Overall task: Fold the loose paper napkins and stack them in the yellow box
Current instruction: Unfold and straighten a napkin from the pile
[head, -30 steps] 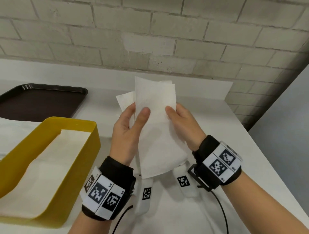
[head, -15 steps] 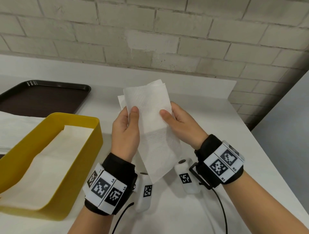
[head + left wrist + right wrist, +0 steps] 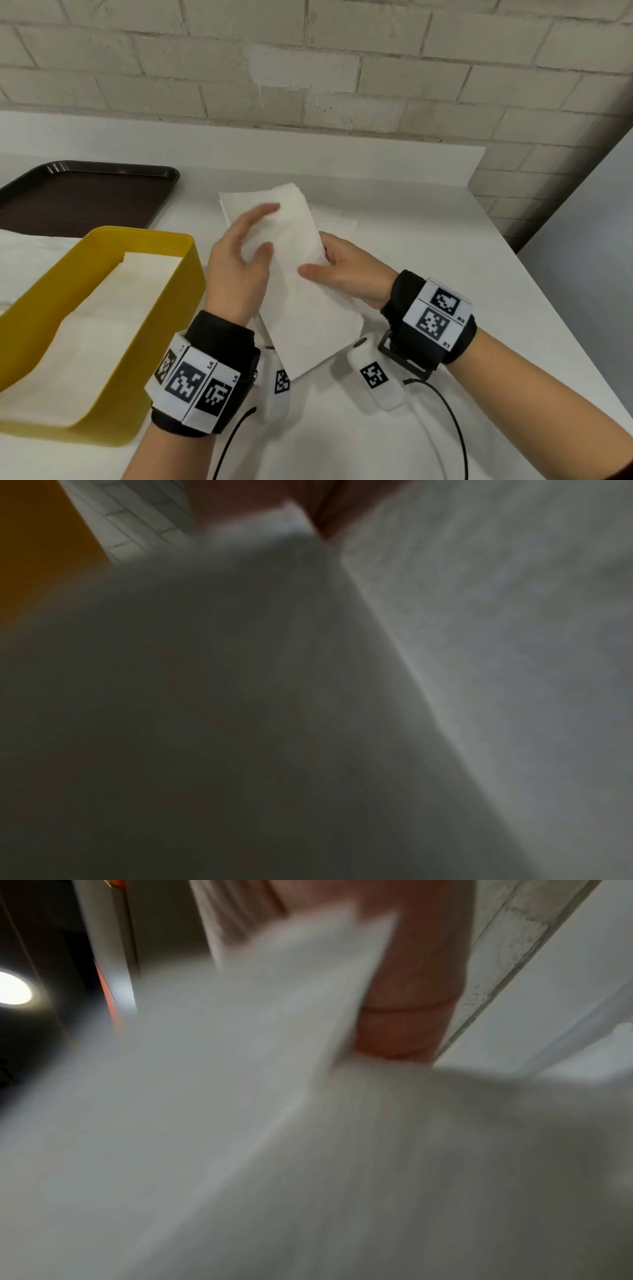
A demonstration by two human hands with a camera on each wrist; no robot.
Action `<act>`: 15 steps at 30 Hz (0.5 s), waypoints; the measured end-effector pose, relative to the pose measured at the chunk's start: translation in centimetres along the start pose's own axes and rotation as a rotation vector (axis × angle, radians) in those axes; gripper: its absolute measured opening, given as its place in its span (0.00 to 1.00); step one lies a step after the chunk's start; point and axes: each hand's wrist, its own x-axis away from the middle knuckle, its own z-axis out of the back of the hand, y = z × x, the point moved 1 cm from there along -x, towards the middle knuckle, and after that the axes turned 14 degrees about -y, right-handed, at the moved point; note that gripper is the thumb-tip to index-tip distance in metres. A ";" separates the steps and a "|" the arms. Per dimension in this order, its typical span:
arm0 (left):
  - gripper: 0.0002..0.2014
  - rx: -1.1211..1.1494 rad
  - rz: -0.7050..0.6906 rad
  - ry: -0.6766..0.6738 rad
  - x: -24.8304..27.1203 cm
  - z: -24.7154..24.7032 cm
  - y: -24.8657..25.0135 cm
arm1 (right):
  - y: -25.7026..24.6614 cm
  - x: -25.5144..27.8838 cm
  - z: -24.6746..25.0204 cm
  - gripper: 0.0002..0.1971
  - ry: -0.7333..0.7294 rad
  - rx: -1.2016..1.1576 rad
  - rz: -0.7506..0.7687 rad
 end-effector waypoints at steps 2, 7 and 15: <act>0.22 -0.025 0.098 0.023 0.2 0.2 -0.3 | 0.4 -0.2 0.8 0.11 -0.068 0.094 -0.084; 0.21 -0.104 0.202 0.118 0.6 1.1 -0.9 | 1.6 -2.4 5.8 0.08 0.038 0.366 -0.276; 0.21 -0.127 0.250 0.141 1.4 1.4 -0.4 | 4.0 -7.7 11.6 0.29 0.202 0.673 -0.585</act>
